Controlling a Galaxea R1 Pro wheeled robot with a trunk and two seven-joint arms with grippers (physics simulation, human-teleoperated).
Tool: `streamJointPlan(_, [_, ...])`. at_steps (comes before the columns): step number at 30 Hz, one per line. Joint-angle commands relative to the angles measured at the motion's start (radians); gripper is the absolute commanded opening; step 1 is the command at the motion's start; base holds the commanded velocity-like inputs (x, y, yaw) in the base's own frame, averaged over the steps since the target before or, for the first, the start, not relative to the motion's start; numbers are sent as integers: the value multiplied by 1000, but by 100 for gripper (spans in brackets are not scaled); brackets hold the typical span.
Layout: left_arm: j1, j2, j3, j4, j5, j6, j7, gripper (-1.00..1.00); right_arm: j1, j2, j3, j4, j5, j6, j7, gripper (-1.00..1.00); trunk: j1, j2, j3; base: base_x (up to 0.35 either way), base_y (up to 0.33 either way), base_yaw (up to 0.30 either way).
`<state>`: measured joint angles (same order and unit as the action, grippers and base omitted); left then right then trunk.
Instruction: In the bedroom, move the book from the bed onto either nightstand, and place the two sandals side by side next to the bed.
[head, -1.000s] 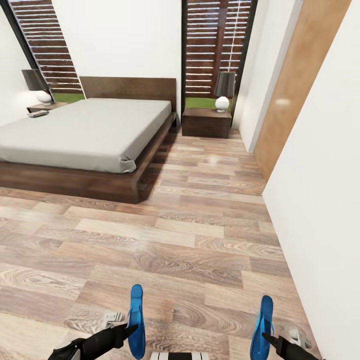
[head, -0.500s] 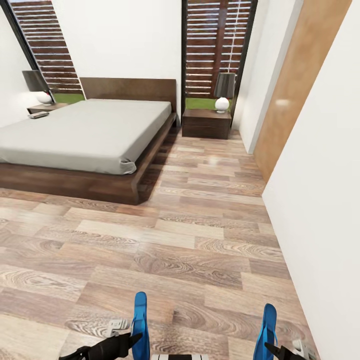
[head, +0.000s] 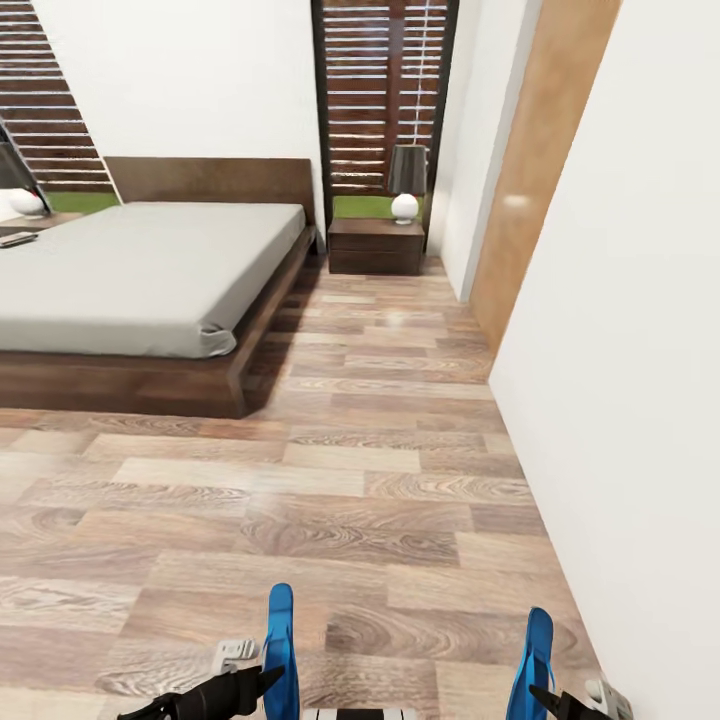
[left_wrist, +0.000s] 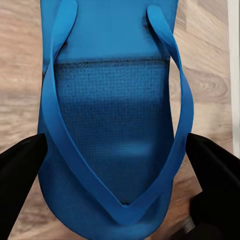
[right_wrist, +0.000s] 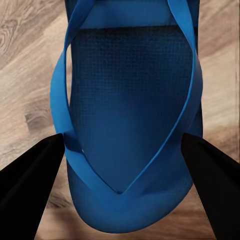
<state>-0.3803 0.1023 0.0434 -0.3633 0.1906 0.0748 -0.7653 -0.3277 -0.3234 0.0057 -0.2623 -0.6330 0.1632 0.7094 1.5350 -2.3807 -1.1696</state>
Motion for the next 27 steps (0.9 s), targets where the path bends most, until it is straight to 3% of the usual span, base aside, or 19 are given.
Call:
streamJointPlan(1, [0, 0, 4, 0, 4, 8, -6, -100, -1, 0, 0, 0, -11, 10, 2, -100, 0, 0, -1, 0, 0, -265])
streamJointPlan(7, [0, 0, 4, 0, 5, 8, -6, -100, -1, 0, 0, 0, -11, 10, 2, -100, 0, 0, -1, 0, 0, -162])
streamJointPlan(27, [0, -1, 3, 40, 3, 7, -6, -100, -1, 0, 0, 1, -11, 10, 2, -100, 0, 0, 15, 0, 0, -4])
